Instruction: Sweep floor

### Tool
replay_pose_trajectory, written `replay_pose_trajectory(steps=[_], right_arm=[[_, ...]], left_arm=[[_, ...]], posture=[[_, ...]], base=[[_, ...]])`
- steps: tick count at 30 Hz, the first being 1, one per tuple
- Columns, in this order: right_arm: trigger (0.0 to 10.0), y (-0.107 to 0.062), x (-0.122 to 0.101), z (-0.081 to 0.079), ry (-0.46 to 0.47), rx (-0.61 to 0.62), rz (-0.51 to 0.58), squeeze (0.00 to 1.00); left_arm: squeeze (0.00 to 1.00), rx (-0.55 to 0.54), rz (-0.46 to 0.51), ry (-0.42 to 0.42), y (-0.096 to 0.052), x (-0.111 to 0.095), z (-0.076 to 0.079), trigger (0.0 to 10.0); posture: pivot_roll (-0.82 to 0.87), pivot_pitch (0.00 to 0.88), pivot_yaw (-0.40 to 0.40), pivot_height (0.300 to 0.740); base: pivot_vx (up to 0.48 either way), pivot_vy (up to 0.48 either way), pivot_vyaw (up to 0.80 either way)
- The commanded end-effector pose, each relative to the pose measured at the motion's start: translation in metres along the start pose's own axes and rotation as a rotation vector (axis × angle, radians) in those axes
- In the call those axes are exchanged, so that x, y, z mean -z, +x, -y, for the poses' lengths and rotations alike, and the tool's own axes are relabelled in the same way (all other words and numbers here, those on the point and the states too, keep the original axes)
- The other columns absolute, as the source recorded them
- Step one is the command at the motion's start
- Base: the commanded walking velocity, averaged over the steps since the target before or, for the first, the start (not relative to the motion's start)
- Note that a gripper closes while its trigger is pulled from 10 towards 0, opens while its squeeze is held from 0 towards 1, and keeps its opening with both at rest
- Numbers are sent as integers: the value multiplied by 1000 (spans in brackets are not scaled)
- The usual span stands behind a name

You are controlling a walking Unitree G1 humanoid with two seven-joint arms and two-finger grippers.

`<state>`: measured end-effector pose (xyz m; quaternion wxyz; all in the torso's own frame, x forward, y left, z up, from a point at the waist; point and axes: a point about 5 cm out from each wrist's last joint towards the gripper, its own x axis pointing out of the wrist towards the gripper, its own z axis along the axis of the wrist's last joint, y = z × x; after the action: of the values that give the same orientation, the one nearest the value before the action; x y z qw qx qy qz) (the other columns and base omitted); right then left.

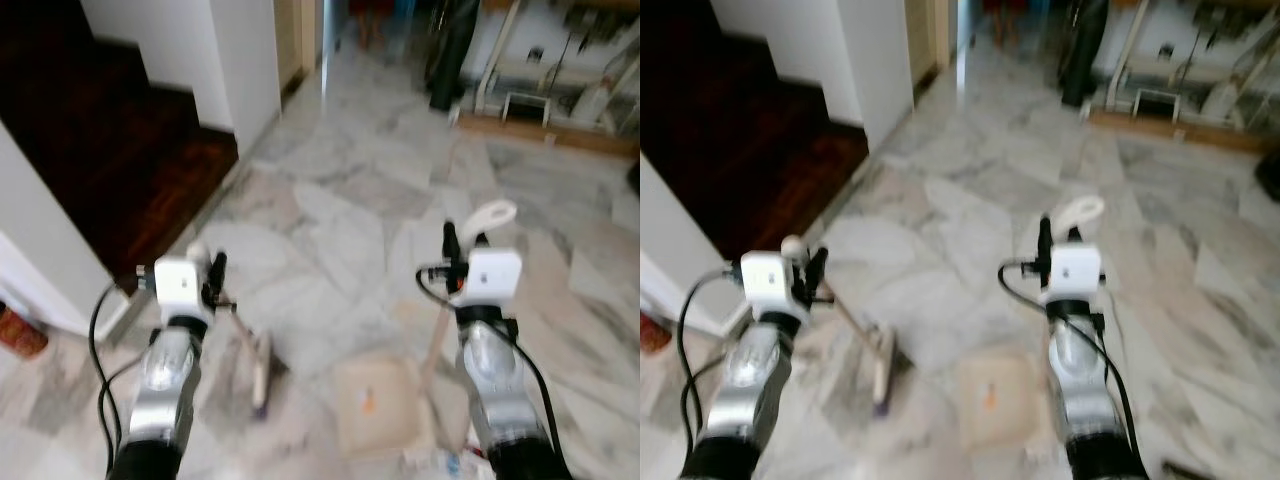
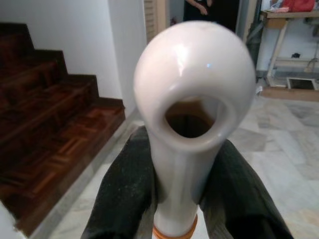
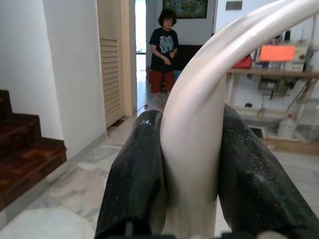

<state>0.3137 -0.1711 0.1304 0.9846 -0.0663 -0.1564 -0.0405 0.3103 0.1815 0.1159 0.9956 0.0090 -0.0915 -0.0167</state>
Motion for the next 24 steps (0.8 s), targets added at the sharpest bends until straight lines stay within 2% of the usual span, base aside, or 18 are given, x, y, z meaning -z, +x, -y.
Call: replay_pose_trajectory(steps=[1, 8, 12, 24], right_arm=[[10000, 1, -5, 7, -14, 19, 30, 0], [10000, 2, -5, 7, -11, 19, 28, 0], [10000, 3, -4, 6, -7, 17, 12, 0], [10000, 3, -3, 7, -10, 22, 6, 0]], left_arm=[[0, 22, 49, 4, 3, -8, 6, 10000], [0, 21, 47, 3, 3, -8, 5, 10000], [0, 19, 46, 0, 3, -8, 5, 10000], [0, 19, 51, -5, 5, -9, 6, 10000]], posture=[[45, 63, 30, 740], [47, 72, 29, 740], [47, 78, 29, 740], [47, 85, 30, 740]], base=[[341, 0, 0], [336, 0, 0], [0, 0, 0], [0, 0, -800]])
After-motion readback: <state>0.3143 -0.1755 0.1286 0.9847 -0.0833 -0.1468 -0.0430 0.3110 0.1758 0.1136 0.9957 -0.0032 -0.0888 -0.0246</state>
